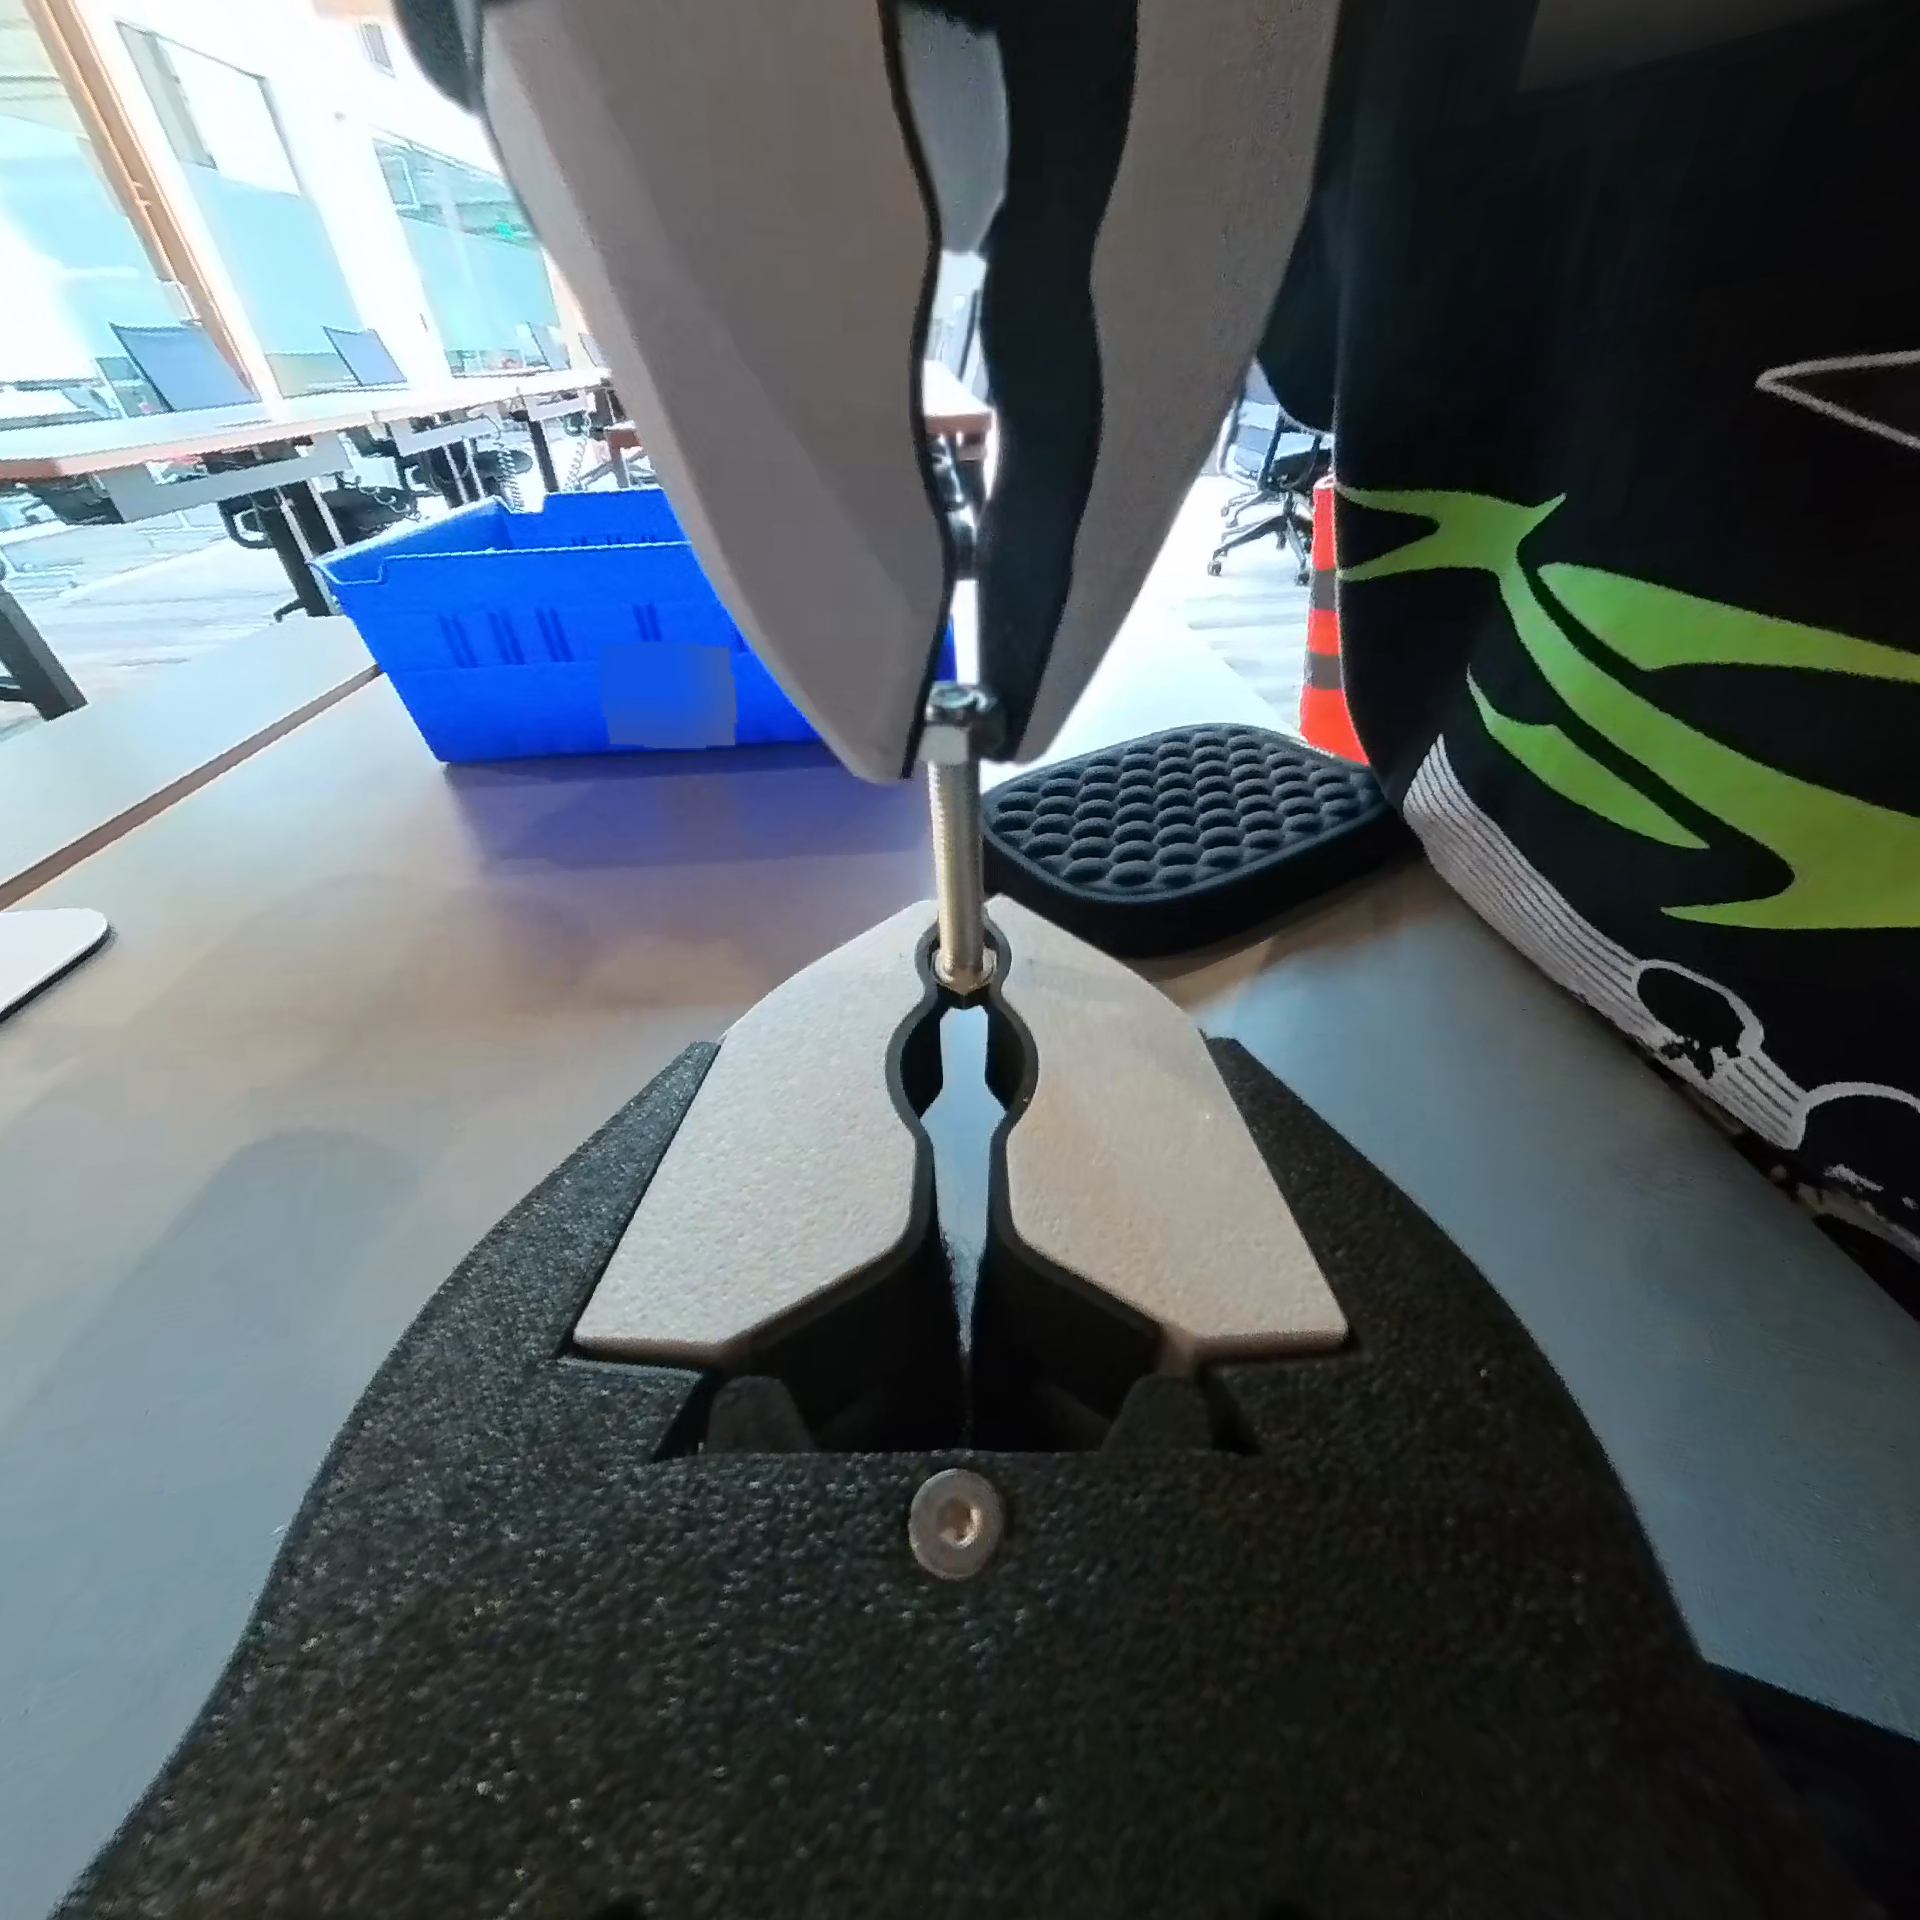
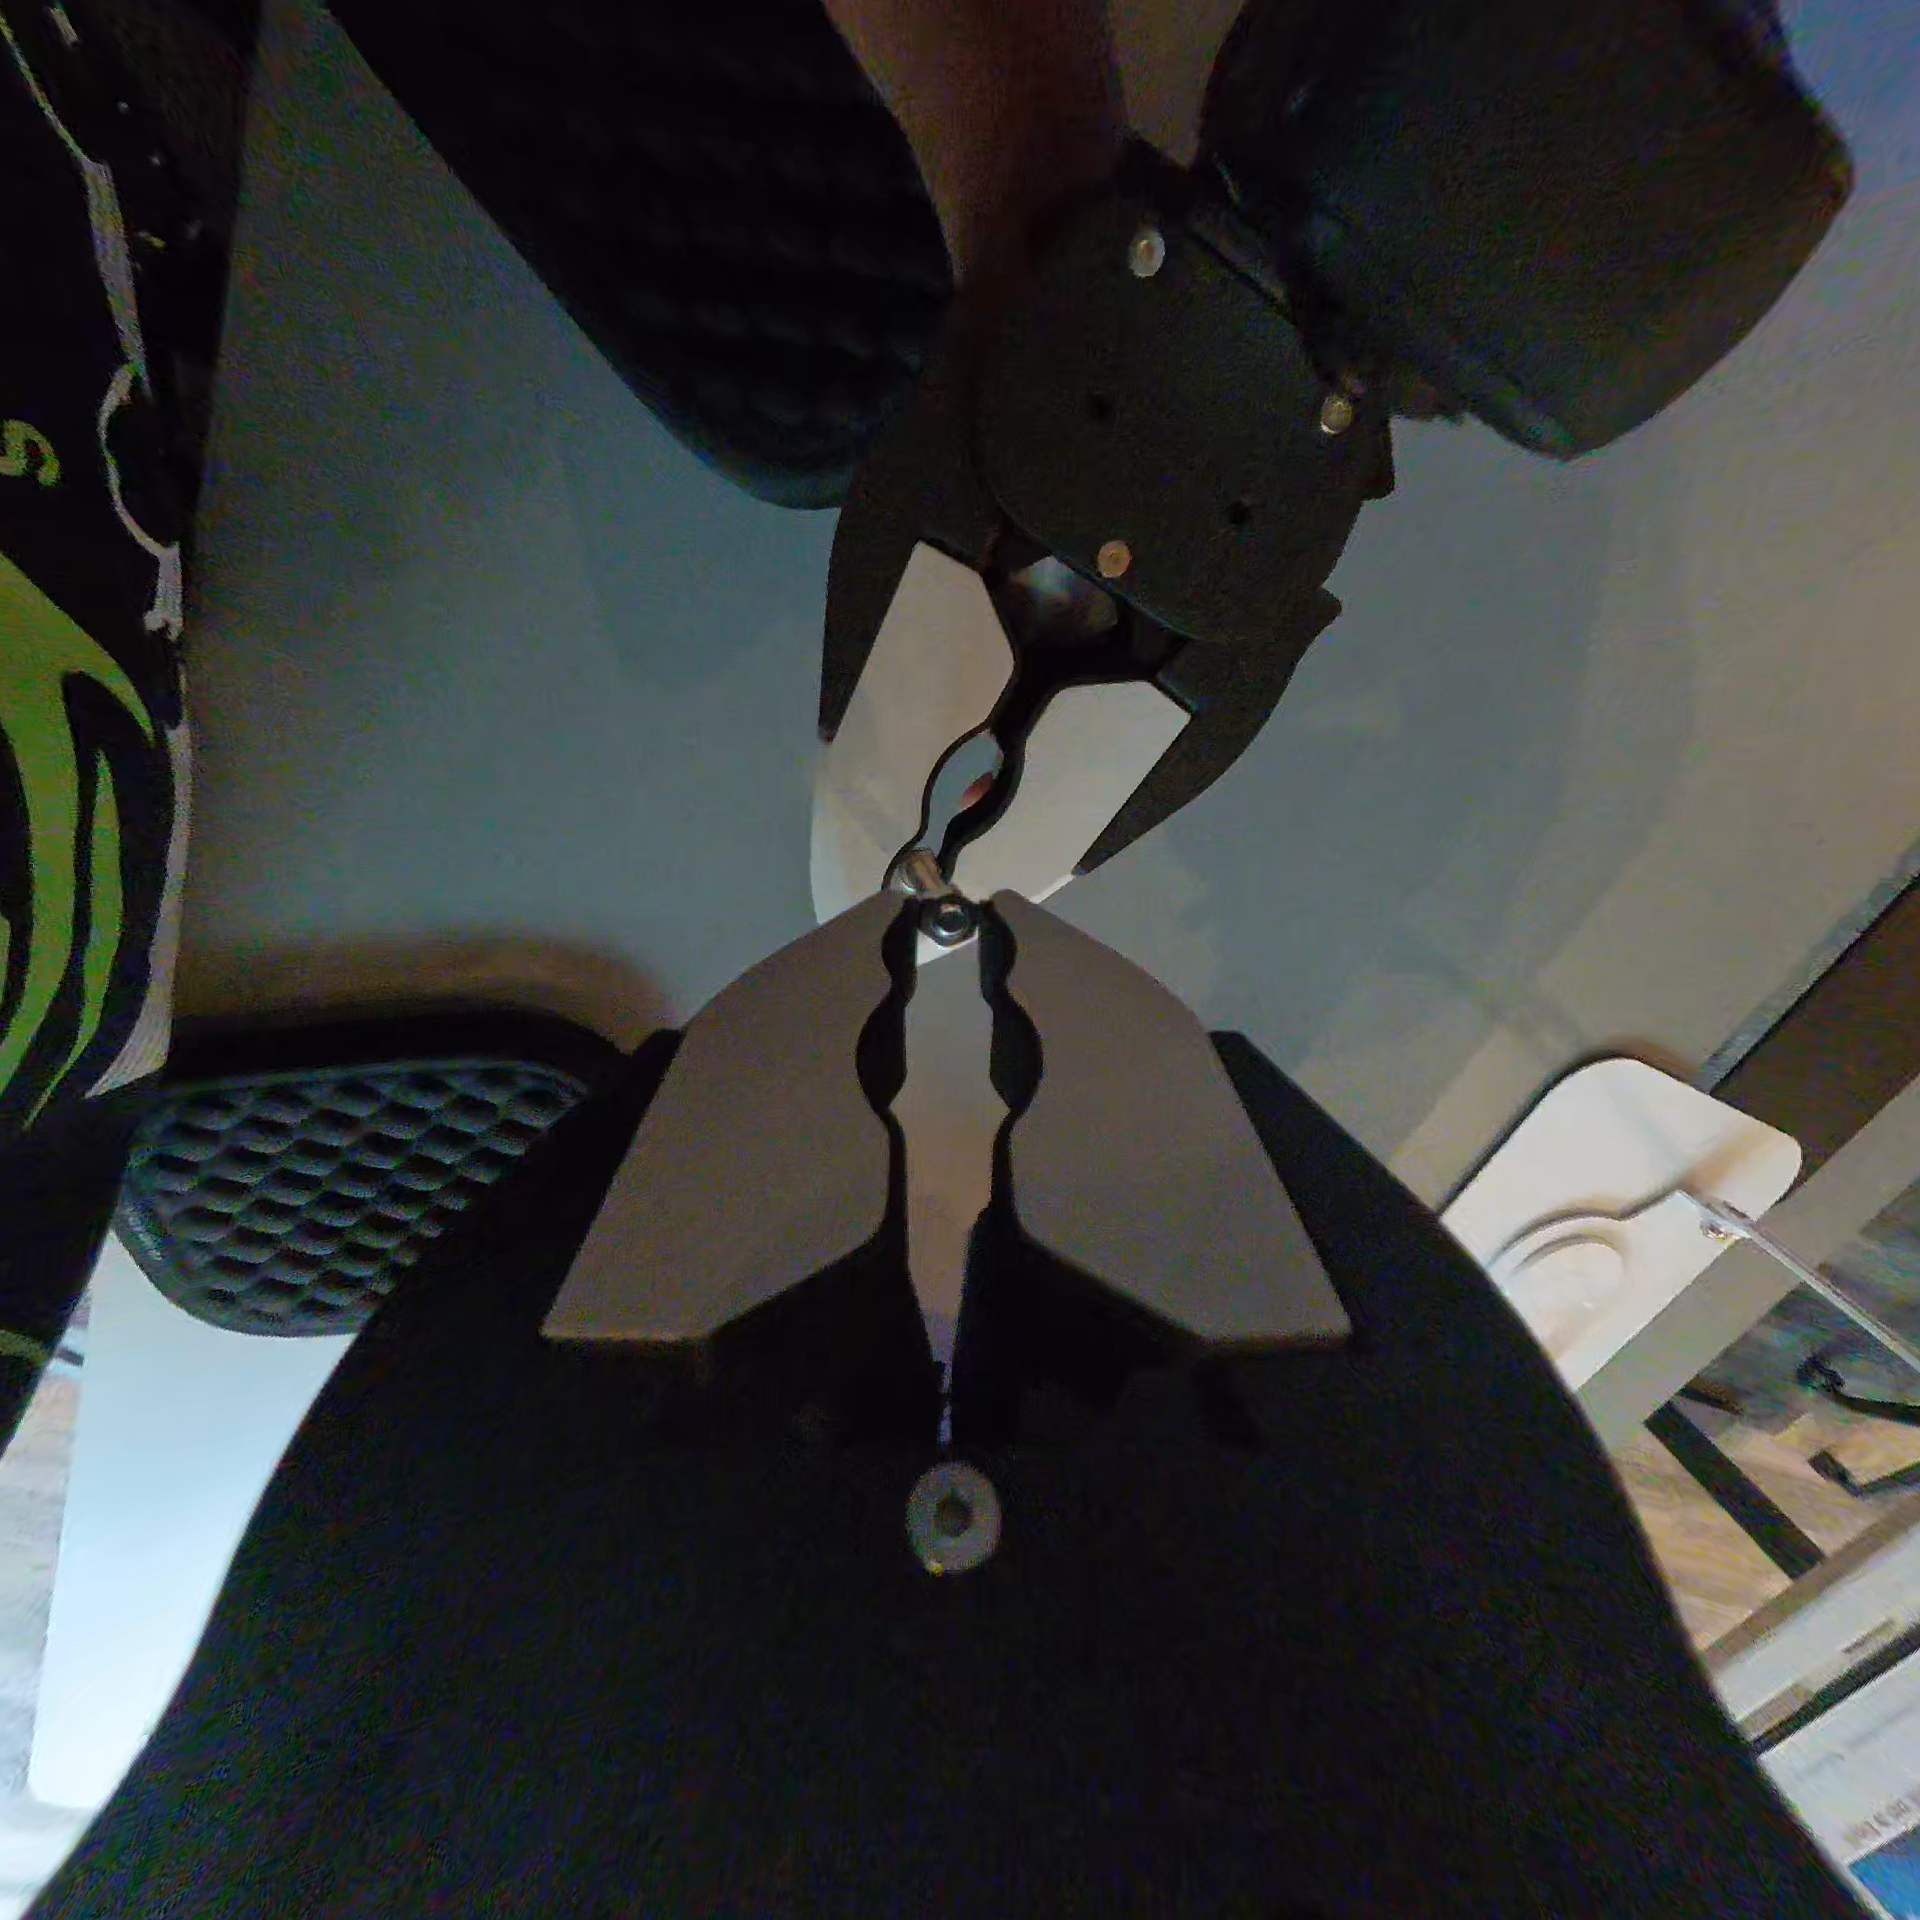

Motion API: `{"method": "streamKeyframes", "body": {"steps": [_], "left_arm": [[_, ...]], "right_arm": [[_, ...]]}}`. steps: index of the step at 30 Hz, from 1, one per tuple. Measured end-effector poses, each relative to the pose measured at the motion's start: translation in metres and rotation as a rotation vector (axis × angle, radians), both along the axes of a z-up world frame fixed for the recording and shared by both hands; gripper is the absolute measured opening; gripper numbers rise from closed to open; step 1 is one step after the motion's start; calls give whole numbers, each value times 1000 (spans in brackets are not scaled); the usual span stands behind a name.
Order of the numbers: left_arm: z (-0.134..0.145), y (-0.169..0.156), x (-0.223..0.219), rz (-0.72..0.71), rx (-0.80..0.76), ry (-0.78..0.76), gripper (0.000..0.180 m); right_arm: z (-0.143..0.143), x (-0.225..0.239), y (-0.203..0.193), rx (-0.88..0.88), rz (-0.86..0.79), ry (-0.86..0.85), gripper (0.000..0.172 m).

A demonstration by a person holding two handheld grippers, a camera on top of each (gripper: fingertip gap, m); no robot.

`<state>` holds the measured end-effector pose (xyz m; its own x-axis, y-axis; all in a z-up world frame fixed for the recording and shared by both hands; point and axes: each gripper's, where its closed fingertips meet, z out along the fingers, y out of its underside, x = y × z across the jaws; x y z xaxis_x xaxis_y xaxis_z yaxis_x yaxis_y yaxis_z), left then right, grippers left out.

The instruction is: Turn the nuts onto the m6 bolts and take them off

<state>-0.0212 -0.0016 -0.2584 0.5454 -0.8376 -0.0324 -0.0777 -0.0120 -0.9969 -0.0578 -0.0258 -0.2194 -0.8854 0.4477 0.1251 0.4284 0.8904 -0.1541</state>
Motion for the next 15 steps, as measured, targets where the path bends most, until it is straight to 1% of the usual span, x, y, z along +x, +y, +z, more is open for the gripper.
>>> {"method": "streamKeyframes", "body": {"steps": [1,3,6,8,10,13,15], "left_arm": [[1,0,0,-1,-1,-5,2],[2,0,-1,-2,-1,-15,2],[1,-1,0,-7,0,-10,2],[1,-1,0,-9,0,-14,2],[1,-1,0,-11,0,-13,2],[1,-1,0,-14,0,-15,2],[2,-1,0,-14,0,-15,2]], "right_arm": [[1,0,-1,-4,9,4,11],[3,-2,-5,-20,108,15,27],[8,-2,-7,1,407,37,38],[9,5,-4,32,623,6,36],[8,5,-2,59,751,2,29],[5,3,-1,56,805,-42,21],[3,1,-3,48,826,-41,11]]}}
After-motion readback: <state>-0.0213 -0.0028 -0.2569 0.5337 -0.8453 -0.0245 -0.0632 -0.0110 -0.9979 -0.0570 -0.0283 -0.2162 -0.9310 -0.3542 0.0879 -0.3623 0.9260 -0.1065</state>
